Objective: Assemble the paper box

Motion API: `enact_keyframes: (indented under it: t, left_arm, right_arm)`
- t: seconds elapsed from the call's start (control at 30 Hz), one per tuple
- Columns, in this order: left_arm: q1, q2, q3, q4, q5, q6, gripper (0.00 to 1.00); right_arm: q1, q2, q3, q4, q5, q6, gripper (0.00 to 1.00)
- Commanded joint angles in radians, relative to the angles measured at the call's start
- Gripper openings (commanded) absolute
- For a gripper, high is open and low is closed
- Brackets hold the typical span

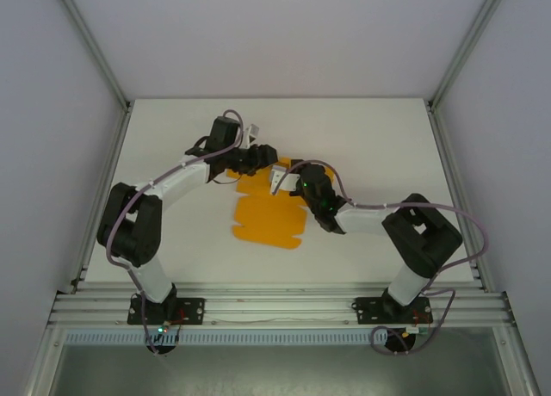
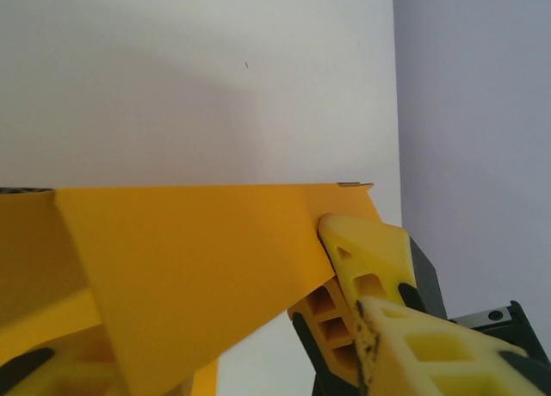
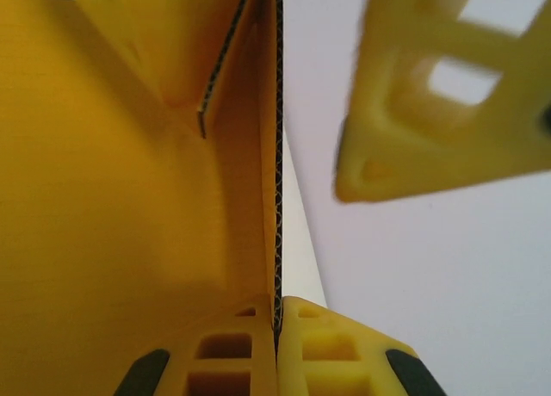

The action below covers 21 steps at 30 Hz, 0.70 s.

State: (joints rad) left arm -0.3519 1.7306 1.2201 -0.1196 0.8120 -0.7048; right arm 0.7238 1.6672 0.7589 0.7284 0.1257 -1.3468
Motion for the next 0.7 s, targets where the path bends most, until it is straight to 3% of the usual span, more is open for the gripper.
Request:
enact_keyframes:
  t: [0.0,0.1,0.3,0.47,0.6,0.67]
  left_arm:
    - [-0.026,-0.012,-0.004,0.054,0.036,-0.004,0.45]
    - [-0.027,-0.038,-0.01,-0.008,-0.042,0.028,0.38]
    - [-0.025,-0.125,-0.067,-0.016,-0.102,0.079,0.39]
    - [0.003,-0.264,-0.129,-0.141,-0.26,0.173,0.76]
    - [0.048,-0.411,-0.237,-0.202,-0.417,0.227,0.98]
    - [0.085,-0.47,-0.295,-0.225,-0.478,0.23,1.0]
  right_arm:
    - [0.028,0.004,0.0,0.074,-0.031,0.011,0.0]
    - [0.026,-0.011,-0.013,0.082,-0.024,0.025,0.0]
    - [0.026,-0.041,-0.035,0.06,0.016,0.04,0.0]
    - [0.027,-0.073,-0.054,0.018,0.065,0.051,0.0]
    - [0.025,-0.095,-0.038,-0.069,0.094,0.062,0.0]
    - [0.023,-0.106,-0.032,-0.081,0.094,0.081,0.0]
